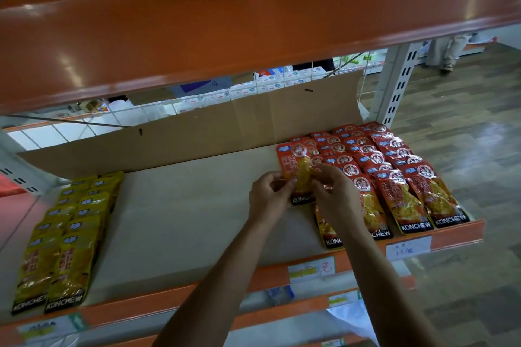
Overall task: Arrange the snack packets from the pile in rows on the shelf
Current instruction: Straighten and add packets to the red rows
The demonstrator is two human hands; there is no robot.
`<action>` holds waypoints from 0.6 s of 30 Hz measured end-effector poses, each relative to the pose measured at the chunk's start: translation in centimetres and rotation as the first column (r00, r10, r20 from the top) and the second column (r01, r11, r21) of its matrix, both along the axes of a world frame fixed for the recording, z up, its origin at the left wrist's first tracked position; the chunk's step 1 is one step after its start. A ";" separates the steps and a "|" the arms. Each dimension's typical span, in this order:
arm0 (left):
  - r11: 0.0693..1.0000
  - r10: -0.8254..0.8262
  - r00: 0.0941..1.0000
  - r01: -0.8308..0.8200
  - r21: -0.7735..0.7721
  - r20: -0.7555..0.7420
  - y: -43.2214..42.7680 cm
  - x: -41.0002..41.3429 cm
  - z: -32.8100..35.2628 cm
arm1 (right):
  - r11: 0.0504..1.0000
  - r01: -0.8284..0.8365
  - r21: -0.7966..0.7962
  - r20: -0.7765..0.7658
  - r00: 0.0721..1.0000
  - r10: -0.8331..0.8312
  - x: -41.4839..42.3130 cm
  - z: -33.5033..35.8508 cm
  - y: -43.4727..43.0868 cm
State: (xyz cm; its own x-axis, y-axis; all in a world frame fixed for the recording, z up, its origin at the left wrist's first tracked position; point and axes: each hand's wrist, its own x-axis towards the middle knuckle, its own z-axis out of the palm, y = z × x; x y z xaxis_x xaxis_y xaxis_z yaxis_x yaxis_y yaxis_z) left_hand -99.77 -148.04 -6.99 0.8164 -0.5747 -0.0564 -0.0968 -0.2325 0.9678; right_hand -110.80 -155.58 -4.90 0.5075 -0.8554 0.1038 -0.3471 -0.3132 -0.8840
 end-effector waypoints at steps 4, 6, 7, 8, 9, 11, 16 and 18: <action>0.983 0.156 0.984 -0.163 0.088 0.083 -0.5 2.8 0.3 | 0.982 -0.063 -0.175 -0.184 0.982 0.031 1.2 -0.2 -0.7; 0.964 0.192 0.970 -0.215 0.157 0.149 -0.9 4.1 0.4 | 0.964 -0.105 -0.245 -0.248 0.968 0.043 1.7 -0.6 -0.6; 0.956 0.183 0.967 -0.218 0.194 0.179 -1.1 4.7 0.3 | 0.949 -0.121 -0.290 -0.273 0.961 0.039 2.0 -0.9 -0.6; 0.952 0.163 0.966 -0.207 0.225 0.200 -1.4 5.1 0.1 | 0.930 -0.142 -0.338 -0.298 0.954 0.037 2.2 -1.2 -0.6; 0.951 0.141 0.968 -0.190 0.244 0.206 -1.9 5.5 -0.1 | 0.909 -0.173 -0.380 -0.328 0.944 0.042 2.4 -1.4 -0.6; 0.950 0.103 0.972 -0.159 0.267 0.213 -2.8 5.9 -0.4 | 0.866 -0.265 -0.424 -0.408 0.910 0.078 2.7 -1.4 -0.7; 0.948 -0.031 0.943 -0.078 0.309 0.333 -4.6 6.2 -0.6 | 0.813 -0.415 -0.408 -0.547 0.825 0.146 3.1 -1.4 -0.9; 0.942 -0.082 0.923 -0.052 0.332 0.377 -5.1 6.3 -0.6 | 0.823 -0.407 -0.396 -0.558 0.818 0.136 3.0 -1.6 -1.0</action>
